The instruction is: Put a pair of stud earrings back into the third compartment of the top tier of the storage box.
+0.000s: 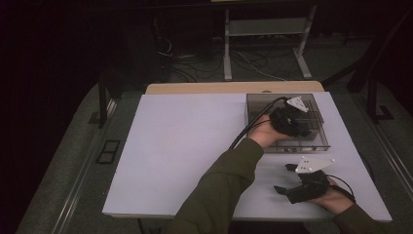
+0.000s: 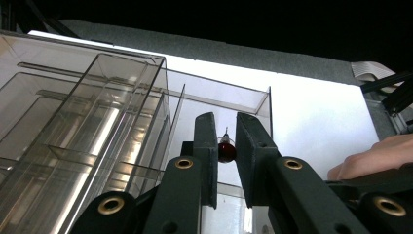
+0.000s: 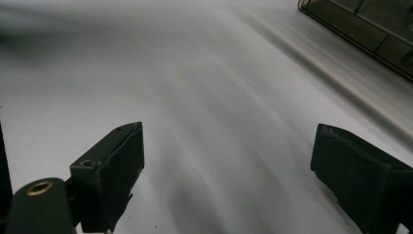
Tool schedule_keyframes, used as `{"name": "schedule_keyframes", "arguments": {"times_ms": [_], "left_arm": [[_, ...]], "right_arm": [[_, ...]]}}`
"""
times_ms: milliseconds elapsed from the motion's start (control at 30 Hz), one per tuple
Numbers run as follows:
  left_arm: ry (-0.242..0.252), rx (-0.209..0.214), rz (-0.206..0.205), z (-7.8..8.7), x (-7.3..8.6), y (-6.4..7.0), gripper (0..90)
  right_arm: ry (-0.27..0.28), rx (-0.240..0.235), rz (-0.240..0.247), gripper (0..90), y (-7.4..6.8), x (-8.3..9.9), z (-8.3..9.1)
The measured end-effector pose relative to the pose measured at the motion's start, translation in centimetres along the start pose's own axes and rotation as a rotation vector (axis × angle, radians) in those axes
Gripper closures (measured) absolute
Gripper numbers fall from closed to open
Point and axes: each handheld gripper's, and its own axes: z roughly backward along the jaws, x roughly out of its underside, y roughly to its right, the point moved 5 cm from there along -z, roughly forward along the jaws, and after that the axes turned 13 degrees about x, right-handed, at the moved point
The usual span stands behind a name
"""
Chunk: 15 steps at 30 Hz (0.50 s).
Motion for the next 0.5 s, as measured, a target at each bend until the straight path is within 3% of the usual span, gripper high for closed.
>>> {"name": "schedule_keyframes", "arguments": {"times_ms": [233, 500], "left_arm": [[0.018, -0.015, 0.013, 0.6, -0.1, 0.0, 71.7], [0.020, -0.049, 0.005, 2.6, 0.7, 0.5, 60.9]], "right_arm": [[0.002, 0.001, 0.002, 11.6, 0.0, 0.0, 0.0], [-0.002, 0.002, 0.003, 11.6, 0.0, 0.0, 0.0]]}}
